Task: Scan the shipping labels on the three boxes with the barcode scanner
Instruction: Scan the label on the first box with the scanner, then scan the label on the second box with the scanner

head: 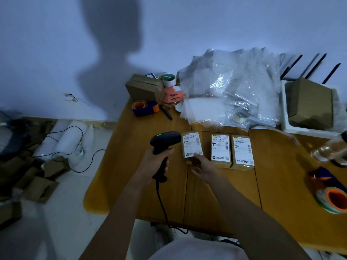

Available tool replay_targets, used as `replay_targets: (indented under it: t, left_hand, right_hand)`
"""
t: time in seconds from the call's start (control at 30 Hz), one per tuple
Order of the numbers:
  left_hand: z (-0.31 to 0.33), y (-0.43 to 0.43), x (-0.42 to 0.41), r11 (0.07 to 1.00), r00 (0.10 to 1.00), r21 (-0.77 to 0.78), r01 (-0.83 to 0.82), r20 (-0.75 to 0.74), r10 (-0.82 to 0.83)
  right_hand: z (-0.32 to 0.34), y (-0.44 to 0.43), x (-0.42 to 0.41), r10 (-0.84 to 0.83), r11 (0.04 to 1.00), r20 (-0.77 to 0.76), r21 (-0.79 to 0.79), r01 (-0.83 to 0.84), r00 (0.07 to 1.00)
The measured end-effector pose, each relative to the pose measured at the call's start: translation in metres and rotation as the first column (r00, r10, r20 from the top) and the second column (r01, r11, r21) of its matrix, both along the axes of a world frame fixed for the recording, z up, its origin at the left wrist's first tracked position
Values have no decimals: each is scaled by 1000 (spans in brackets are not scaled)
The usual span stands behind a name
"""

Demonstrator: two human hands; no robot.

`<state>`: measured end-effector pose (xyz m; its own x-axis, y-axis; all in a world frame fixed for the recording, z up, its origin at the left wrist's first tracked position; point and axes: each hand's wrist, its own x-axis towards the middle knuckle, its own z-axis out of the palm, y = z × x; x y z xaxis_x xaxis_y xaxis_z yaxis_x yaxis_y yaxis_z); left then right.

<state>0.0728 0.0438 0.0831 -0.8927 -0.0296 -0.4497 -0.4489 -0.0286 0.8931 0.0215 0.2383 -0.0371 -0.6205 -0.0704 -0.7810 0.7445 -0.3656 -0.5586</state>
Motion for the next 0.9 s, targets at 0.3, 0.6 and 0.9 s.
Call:
replay_targets:
  t: [0.3,0.6,0.9]
  left_hand:
    - [-5,-4,-4,999,999,-18,39,5,-39]
    - [-10,-8,-3,999,999,-19,41,17,-41]
    - [-7,-3,-1,997,998,-21,70,11,-69]
  right_hand:
    - [-9,-2,-5,-81,995,24,-49,82,996]
    - [-20,-1,-3,-85,994,30,-63,86,996]
    - [-24,5,0,-82,996,27,-32,83,996]
